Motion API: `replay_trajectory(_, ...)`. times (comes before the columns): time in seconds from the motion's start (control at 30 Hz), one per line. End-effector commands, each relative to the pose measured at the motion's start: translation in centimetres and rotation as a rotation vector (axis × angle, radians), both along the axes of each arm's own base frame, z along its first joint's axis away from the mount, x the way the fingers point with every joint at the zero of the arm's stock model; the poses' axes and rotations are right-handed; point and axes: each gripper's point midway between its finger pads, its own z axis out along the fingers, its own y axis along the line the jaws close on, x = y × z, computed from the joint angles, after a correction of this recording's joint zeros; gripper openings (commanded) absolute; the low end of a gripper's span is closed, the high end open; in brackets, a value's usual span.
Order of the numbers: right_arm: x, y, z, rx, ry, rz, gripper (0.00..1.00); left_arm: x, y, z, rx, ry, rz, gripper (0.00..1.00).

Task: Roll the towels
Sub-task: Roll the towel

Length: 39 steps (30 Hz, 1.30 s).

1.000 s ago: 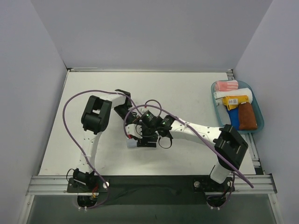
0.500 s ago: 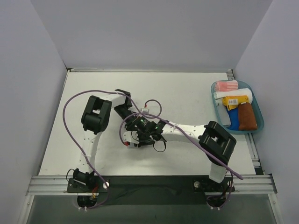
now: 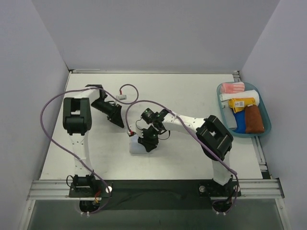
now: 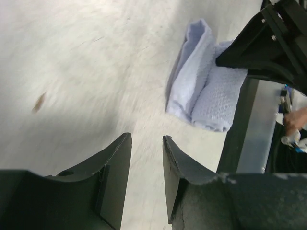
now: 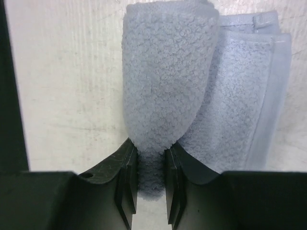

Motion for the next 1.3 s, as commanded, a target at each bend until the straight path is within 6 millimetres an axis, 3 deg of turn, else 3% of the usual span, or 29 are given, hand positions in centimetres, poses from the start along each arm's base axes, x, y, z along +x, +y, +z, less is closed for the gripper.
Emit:
replay_trajectory(0.0,-5.3,-4.1,-1.6,-0.191,0.439,-0.108,0.0,1.1,1.8,5.2,-0.052,-0.11,0.074,0.43)
replay_trajectory(0.03,-5.2,-4.0,-1.5,-0.191,0.471,-0.119,0.0,2.0,3.7,5.4,-0.046,-0.145,0.136,0.43)
replay_trajectory(0.07,-5.7,-4.0,-1.1,-0.192,0.536,-0.129,0.0,2.1,4.3,6.7,-0.049,-0.192,0.16,0.43)
replay_trajectory(0.13,-4.9,-3.5,-1.2,-0.175,0.6,-0.157,0.0,1.8,5.9,7.2,-0.062,-0.208,0.224,0.44)
replay_trajectory(0.27,-5.0,-3.2,-1.8,-0.187,0.738,-0.172,0.0,-0.5,6.2,9.3,-0.066,-0.318,0.238,0.52)
replay_trajectory(0.3,-4.5,-2.8,-1.8,-0.178,0.739,-0.172,0.0,-1.9,6.0,8.4,-0.046,-0.31,0.234,0.54)
replay_trajectory(0.33,-4.2,-2.9,-2.0,-0.177,0.755,-0.182,0.0,-1.6,5.9,8.1,-0.028,-0.382,0.235,0.55)
replay_trajectory(0.37,-4.3,-3.1,-2.4,-0.196,0.795,-0.191,0.0,-2.1,5.2,9.2,-0.012,-0.469,0.212,0.57)
replay_trajectory(0.43,-3.4,-2.5,-2.3,-0.17,0.809,-0.197,0.0,-3.1,4.7,7.6,0.024,-0.529,0.189,0.6)
replay_trajectory(0.47,-3.2,-2.6,-2.4,-0.177,0.822,-0.204,0.0,-3.6,4.4,8.1,0.035,-0.584,0.166,0.61)
replay_trajectory(0.53,-2.7,-2.5,-3.0,-0.185,0.829,-0.21,0.0,-4.6,2.5,7.4,0.057,-0.651,0.065,0.61)
replay_trajectory(0.6,-2.5,-2.5,-3.4,-0.196,0.838,-0.218,0.0,-6.9,0.2,6.8,0.054,-0.706,-0.046,0.61)
replay_trajectory(0.7,-2.1,-2.5,-3.7,-0.202,0.84,-0.224,0.0,-8.1,-1.8,6.1,0.101,-0.859,-0.164,0.62)
replay_trajectory(0.73,-2.0,-2.5,-3.7,-0.203,0.841,-0.226,0.0,-8.9,-4.2,6.1,0.075,-0.936,-0.242,0.62)
replay_trajectory(0.8,-1.8,-2.5,-3.9,-0.206,0.848,-0.232,0.0,-9.6,-5.0,5.2,0.116,-1.006,-0.306,0.64)
replay_trajectory(0.83,-1.8,-2.4,-3.8,-0.208,0.851,-0.232,0.0,-10.1,-6.6,5.2,0.095,-1.052,-0.35,0.64)
replay_trajectory(1.1,-1.4,-2.4,-4.0,-0.214,0.888,-0.249,0.0,-11.5,-9.6,2.5,0.11,-1.147,-0.538,0.64)
replay_trajectory(1.27,-0.6,-2.2,-3.8,-0.204,0.891,-0.269,0.01,-13.0,-8.8,-1.2,0.168,-1.088,-0.636,0.54)
